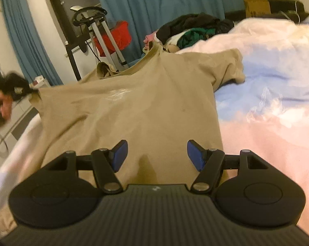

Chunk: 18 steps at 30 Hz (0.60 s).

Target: Fold clothes

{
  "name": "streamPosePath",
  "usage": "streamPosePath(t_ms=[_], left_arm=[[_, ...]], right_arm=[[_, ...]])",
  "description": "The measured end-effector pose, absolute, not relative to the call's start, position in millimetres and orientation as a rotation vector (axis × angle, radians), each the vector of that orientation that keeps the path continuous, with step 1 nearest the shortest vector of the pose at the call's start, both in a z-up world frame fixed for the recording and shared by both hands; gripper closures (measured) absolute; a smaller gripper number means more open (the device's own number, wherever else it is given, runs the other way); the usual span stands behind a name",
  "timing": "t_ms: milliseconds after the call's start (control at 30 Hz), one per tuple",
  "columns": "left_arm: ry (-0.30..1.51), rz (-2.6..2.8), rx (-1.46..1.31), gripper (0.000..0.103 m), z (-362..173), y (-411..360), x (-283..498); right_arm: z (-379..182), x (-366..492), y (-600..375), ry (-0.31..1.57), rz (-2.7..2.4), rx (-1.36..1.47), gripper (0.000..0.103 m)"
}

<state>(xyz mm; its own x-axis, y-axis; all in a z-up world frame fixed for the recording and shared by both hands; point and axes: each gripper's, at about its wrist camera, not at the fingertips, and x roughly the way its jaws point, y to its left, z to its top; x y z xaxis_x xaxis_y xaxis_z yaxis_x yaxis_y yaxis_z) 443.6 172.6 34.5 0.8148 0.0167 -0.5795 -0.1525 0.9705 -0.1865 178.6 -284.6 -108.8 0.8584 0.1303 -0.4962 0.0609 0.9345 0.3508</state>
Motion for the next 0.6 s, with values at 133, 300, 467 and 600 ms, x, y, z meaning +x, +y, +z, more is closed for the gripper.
streamPosePath(t_ms=[133,300,467,600], left_arm=[[0.585,0.24,-0.014,0.102,35,153,484],[0.612,0.248,-0.101,0.089,11,150,489],[0.723,0.101,-0.177,0.074,10,161,423],[0.827,-0.051,-0.131,0.059,15,153,323]], right_arm=[[-107,178,-281,0.514,0.028,0.319,0.036],[-109,182,-279,0.505,0.035,0.304,0.036],[-110,185,-276,0.5,0.051,0.298,0.036],[-105,176,-271,0.493,0.06,0.287,0.036]])
